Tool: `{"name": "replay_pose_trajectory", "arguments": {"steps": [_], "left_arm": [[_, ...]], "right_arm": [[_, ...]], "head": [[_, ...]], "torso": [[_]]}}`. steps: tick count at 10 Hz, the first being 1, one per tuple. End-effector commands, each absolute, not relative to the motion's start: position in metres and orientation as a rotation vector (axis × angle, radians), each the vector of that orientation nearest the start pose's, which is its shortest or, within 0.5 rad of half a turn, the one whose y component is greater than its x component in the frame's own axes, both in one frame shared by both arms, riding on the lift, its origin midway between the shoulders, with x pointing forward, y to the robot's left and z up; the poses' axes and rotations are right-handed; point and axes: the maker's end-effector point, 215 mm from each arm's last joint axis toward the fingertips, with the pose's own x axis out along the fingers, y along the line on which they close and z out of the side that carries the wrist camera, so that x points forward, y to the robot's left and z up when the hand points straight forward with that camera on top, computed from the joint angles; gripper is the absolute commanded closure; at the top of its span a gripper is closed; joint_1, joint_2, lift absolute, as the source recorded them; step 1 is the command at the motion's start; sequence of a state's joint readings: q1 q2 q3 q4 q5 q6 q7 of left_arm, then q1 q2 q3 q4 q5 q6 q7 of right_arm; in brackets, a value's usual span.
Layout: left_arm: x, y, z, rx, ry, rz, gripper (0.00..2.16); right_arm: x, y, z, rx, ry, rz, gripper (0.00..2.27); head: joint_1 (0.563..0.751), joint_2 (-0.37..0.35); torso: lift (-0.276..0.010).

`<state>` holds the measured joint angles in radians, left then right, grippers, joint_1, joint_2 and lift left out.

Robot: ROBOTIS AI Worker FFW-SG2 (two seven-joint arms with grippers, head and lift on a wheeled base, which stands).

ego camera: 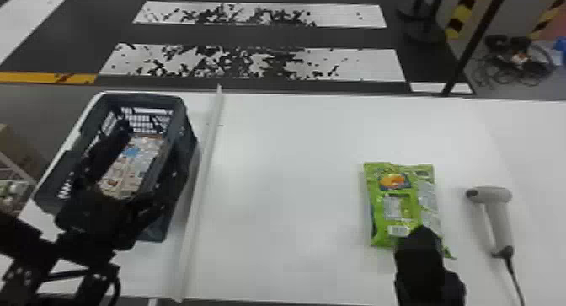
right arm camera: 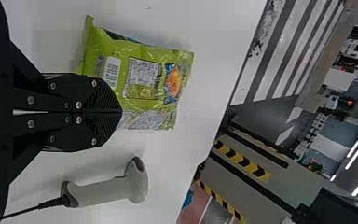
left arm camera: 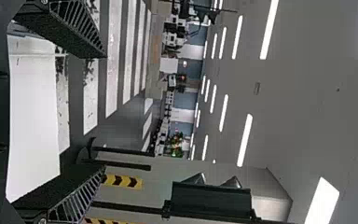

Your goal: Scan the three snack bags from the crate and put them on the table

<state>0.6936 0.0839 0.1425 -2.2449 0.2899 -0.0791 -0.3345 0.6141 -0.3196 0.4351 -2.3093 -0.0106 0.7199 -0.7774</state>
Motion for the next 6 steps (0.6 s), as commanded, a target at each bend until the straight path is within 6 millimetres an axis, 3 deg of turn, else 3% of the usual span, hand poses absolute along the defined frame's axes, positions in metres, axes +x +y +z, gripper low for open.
{"name": "replay_pose_trajectory", "arguments": {"steps": [1, 3, 6], "left_arm": [[0.384, 0.223, -0.270, -0.134, -0.083, -0.268, 0.03], [0.379, 0.223, -0.271, -0.141, -0.057, -0.250, 0.03], [0.378, 0.219, -0.271, -0.146, -0.037, -0.246, 0.03]], "right_arm": [[0.368, -0.185, -0.421, -0.360, 0.404, -0.161, 2.25], [0.400, -0.180, -0.436, -0.364, 0.374, -0.135, 2.25], [0.423, -0.197, -0.470, -0.374, 0.388, -0.138, 2.25]], "head": [[0.695, 0.029], [0.695, 0.064], [0.695, 0.061]], "torso": [[-0.094], [-0.094], [-0.094]]}}
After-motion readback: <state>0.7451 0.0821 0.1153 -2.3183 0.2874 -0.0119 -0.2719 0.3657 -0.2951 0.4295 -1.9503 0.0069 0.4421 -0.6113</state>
